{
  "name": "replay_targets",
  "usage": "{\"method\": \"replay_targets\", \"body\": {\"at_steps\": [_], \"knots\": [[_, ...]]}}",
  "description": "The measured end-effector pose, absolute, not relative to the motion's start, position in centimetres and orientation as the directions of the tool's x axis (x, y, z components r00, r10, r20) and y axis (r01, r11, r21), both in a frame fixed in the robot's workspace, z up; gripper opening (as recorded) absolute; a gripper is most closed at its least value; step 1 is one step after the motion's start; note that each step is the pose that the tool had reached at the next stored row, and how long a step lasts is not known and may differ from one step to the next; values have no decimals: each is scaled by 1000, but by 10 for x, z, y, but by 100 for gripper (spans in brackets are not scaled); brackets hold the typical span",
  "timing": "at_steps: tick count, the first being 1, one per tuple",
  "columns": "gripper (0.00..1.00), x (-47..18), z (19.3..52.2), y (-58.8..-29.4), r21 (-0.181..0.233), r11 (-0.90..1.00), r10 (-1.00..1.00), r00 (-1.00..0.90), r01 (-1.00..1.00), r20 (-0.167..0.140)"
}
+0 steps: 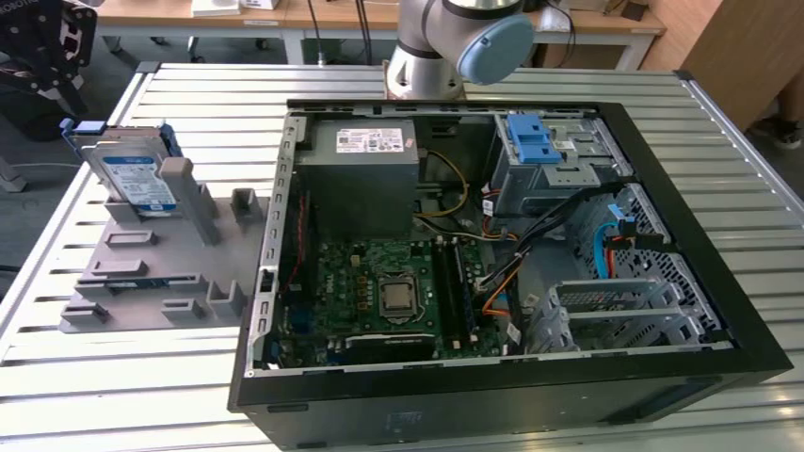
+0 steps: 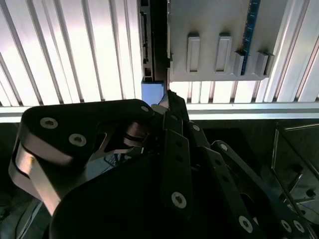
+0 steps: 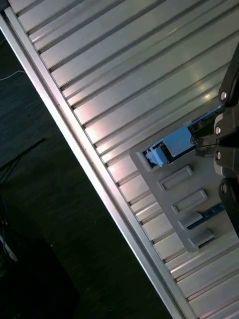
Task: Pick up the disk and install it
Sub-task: 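Pick up the disk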
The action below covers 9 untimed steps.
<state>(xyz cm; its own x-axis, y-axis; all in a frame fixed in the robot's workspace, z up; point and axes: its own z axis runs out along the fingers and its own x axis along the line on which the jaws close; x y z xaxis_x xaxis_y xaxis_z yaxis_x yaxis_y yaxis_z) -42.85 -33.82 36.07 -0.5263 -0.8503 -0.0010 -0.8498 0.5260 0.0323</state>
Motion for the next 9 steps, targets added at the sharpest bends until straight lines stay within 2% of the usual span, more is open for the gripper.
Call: {"method": "replay_targets", "body": {"at_steps": [9], "knots": [[11,-429,361,-338,32,486,-874,-486,-873,-1]]}}
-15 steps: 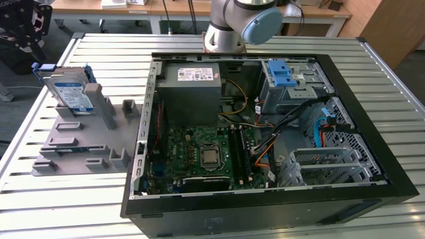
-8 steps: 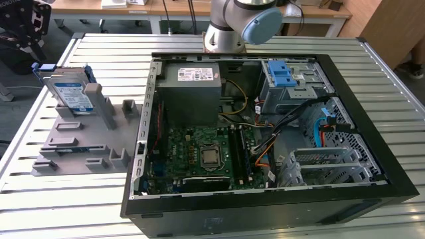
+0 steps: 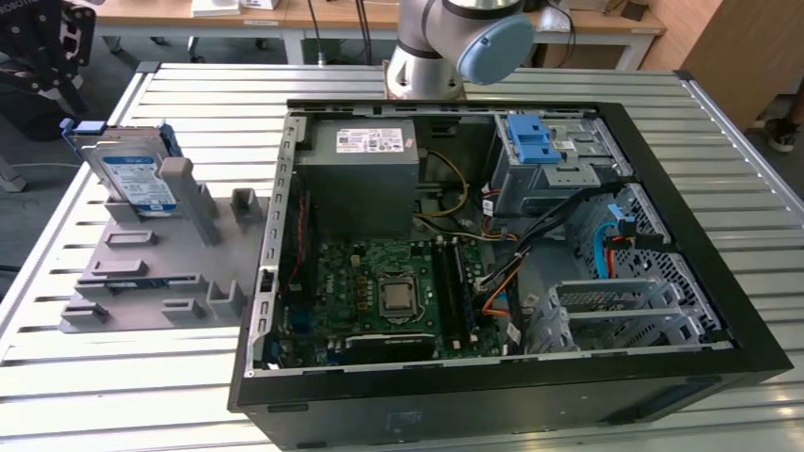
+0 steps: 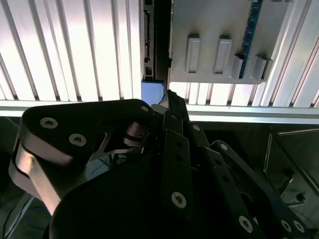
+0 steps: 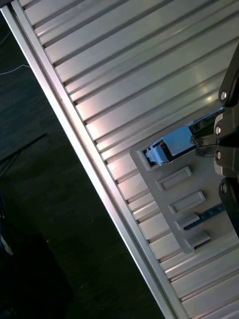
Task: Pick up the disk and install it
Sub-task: 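Pick up the disk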
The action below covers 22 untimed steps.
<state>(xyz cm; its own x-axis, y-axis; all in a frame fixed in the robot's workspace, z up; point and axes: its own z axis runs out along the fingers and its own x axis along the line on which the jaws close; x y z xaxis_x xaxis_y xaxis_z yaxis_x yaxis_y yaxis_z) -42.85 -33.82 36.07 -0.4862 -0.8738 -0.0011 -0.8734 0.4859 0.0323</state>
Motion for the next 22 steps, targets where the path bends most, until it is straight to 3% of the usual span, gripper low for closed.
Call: {"method": "replay_targets", "body": {"at_steps": [22], "knots": [[11,-429,361,-338,32,399,-917,-399,-916,-1]]}}
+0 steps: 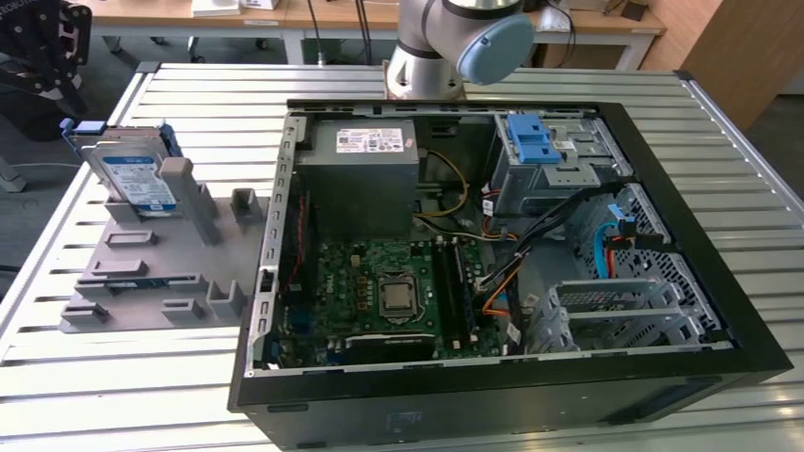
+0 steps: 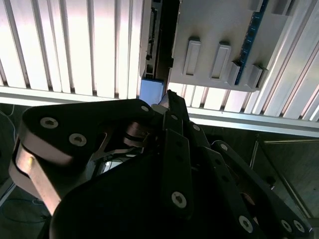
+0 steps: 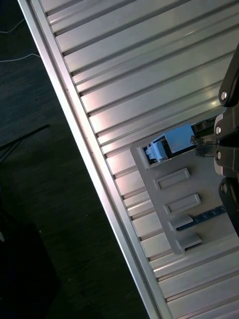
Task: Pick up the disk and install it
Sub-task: 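Pick up the disk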
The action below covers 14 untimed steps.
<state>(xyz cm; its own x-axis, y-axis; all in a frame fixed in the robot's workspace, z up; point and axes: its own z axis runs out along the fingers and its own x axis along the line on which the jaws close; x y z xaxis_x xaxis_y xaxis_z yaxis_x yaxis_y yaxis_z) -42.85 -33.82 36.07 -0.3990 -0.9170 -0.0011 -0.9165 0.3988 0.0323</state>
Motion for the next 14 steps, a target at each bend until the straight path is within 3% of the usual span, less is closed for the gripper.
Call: {"method": "replay_targets", "body": {"at_steps": [14], "knots": [[11,-429,361,-338,32,378,-926,-378,-925,-1]]}}
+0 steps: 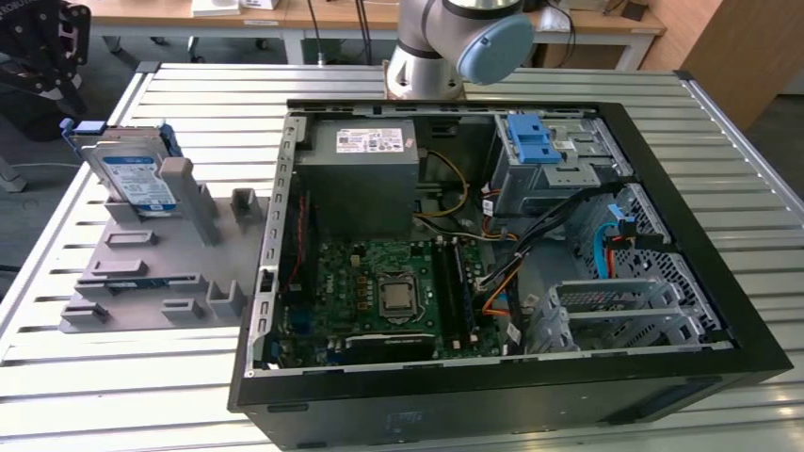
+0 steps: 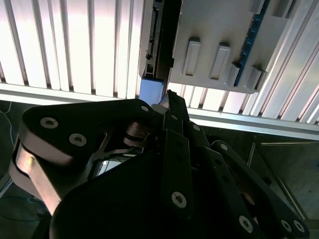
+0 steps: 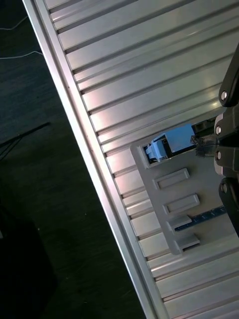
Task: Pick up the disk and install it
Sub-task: 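Pick up the disk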
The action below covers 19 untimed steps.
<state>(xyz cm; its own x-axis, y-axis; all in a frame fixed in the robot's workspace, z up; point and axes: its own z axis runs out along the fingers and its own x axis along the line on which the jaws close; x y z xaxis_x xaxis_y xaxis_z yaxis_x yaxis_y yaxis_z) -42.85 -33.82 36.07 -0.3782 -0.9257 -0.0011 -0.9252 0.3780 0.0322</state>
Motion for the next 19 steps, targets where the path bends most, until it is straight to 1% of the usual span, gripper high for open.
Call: {"method": "replay_targets", "body": {"at_steps": [19], "knots": [[11,-429,361,-338,32,321,-947,-321,-947,-1]]}}
